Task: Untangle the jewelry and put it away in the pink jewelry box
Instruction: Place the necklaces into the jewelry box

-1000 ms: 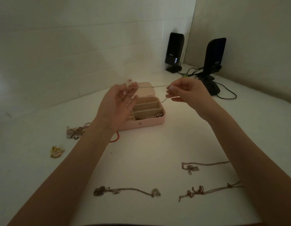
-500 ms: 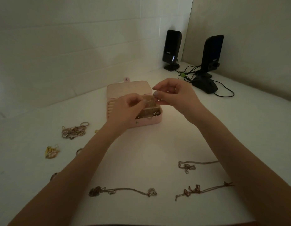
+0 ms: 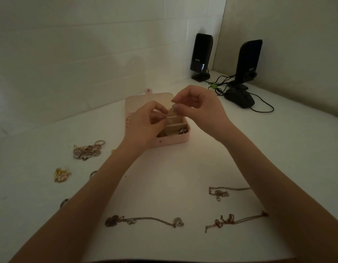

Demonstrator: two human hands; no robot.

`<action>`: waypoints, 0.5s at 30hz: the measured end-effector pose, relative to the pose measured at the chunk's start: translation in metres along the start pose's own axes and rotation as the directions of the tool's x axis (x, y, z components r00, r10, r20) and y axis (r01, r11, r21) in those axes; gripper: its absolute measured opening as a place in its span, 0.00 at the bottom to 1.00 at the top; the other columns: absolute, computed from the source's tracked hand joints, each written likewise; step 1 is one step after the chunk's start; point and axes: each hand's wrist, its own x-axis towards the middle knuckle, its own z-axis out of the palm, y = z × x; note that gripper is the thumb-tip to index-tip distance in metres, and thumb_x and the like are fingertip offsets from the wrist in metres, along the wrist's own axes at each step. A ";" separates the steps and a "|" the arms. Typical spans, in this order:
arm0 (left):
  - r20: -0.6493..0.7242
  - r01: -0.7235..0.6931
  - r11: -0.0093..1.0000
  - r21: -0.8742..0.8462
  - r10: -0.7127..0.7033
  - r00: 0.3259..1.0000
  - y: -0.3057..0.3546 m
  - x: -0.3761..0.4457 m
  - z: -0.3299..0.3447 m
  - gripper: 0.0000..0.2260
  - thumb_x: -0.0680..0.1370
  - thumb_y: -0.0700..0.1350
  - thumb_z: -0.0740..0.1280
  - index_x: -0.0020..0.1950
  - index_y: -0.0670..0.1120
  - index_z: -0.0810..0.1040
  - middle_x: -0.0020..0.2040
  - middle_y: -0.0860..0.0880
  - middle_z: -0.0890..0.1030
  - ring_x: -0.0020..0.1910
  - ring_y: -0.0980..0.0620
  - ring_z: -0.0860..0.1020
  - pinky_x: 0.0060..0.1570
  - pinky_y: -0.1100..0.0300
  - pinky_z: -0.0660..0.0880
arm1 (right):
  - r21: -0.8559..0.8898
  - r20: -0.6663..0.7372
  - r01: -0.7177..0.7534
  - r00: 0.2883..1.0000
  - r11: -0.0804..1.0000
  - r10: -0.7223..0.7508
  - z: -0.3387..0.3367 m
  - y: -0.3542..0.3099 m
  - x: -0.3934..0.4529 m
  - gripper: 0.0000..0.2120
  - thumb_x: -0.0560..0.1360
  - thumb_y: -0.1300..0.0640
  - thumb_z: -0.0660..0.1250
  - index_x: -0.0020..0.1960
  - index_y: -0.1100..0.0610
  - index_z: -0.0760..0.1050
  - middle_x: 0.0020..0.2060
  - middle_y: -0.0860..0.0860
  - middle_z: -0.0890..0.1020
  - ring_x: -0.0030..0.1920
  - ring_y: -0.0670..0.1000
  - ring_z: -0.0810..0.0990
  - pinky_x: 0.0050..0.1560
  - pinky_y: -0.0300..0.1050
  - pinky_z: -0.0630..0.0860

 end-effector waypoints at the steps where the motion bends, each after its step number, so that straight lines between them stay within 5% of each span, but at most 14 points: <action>1: -0.030 0.000 1.000 0.015 0.000 1.000 -0.002 0.001 -0.002 0.10 0.71 0.40 0.72 0.40 0.53 0.74 0.35 0.56 0.81 0.34 0.65 0.78 0.38 0.72 0.72 | -0.064 -0.008 0.019 1.000 0.998 -0.020 -0.002 0.002 0.000 0.05 0.70 0.67 0.71 0.45 0.62 0.79 0.37 0.52 0.83 0.38 0.48 0.82 0.46 0.46 0.80; 6: -0.089 -0.017 0.998 0.067 0.023 0.996 -0.003 0.001 -0.005 0.09 0.71 0.40 0.72 0.38 0.52 0.75 0.35 0.57 0.80 0.34 0.66 0.78 0.37 0.76 0.70 | -0.156 -0.027 0.044 0.998 0.987 -0.049 -0.005 0.008 -0.001 0.05 0.71 0.66 0.70 0.45 0.60 0.79 0.38 0.52 0.83 0.38 0.46 0.82 0.45 0.39 0.79; 11: 0.033 -0.038 0.968 0.249 0.031 0.999 -0.005 0.001 -0.004 0.05 0.66 0.47 0.72 0.36 0.53 0.76 0.33 0.58 0.79 0.37 0.58 0.79 0.49 0.54 0.77 | -0.160 -0.013 0.034 0.999 0.986 -0.036 -0.006 0.011 -0.003 0.07 0.70 0.67 0.70 0.46 0.59 0.80 0.39 0.53 0.82 0.39 0.47 0.81 0.43 0.36 0.78; 15: 0.087 -0.111 0.881 0.460 0.080 0.993 0.000 -0.001 -0.012 0.02 0.68 0.47 0.68 0.39 0.51 0.78 0.34 0.55 0.80 0.40 0.52 0.79 0.44 0.54 0.75 | -0.219 0.011 -0.013 1.000 0.976 0.016 -0.009 0.016 -0.005 0.09 0.69 0.67 0.70 0.47 0.57 0.79 0.41 0.51 0.82 0.41 0.48 0.81 0.44 0.37 0.77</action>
